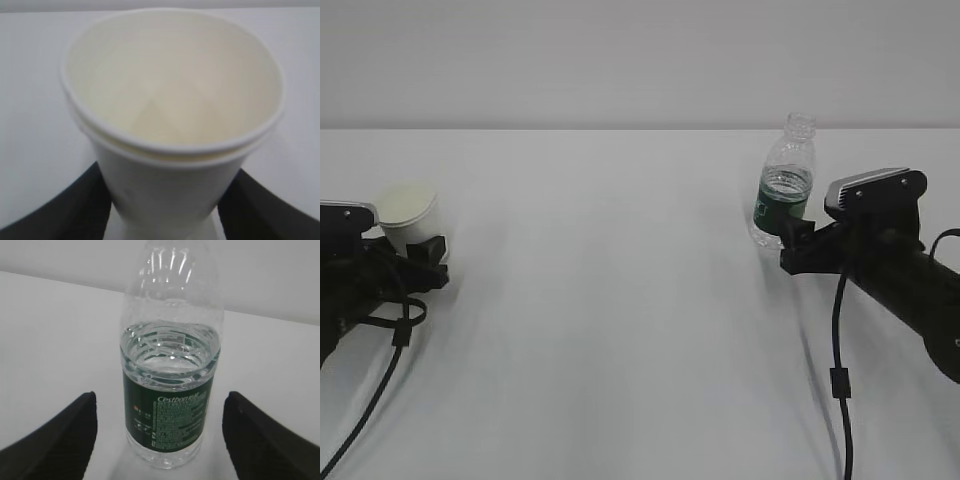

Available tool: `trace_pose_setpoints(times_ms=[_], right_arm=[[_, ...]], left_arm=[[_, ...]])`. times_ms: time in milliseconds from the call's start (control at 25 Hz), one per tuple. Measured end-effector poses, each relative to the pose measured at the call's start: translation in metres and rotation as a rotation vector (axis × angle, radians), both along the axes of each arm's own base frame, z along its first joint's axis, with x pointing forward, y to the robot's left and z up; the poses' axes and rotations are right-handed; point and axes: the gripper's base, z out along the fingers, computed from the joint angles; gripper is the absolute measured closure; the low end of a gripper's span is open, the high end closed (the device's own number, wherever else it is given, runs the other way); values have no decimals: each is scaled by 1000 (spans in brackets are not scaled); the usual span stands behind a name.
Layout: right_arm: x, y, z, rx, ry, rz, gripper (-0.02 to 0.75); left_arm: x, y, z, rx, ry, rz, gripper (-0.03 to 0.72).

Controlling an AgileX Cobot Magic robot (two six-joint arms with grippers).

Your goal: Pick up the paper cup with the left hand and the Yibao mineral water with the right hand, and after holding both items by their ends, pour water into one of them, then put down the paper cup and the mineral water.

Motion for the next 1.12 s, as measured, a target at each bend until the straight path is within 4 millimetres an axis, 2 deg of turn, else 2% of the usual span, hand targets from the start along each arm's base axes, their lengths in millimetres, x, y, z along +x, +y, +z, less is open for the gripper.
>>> trace_pose_setpoints(times_ms=[160, 520, 760, 1120], right_arm=[[6, 2, -8, -5, 9, 17, 146], [17, 3, -16, -10, 21, 16, 145], [28, 4, -24, 54, 57, -9, 74], [42, 5, -31, 78, 59, -24, 61]], left_arm=[[1, -2, 8, 1, -24, -26, 242], [0, -8, 9, 10, -29, -92, 242], [1, -9, 16, 12, -48, -111, 244], [2, -12, 27, 16, -81, -143, 244]])
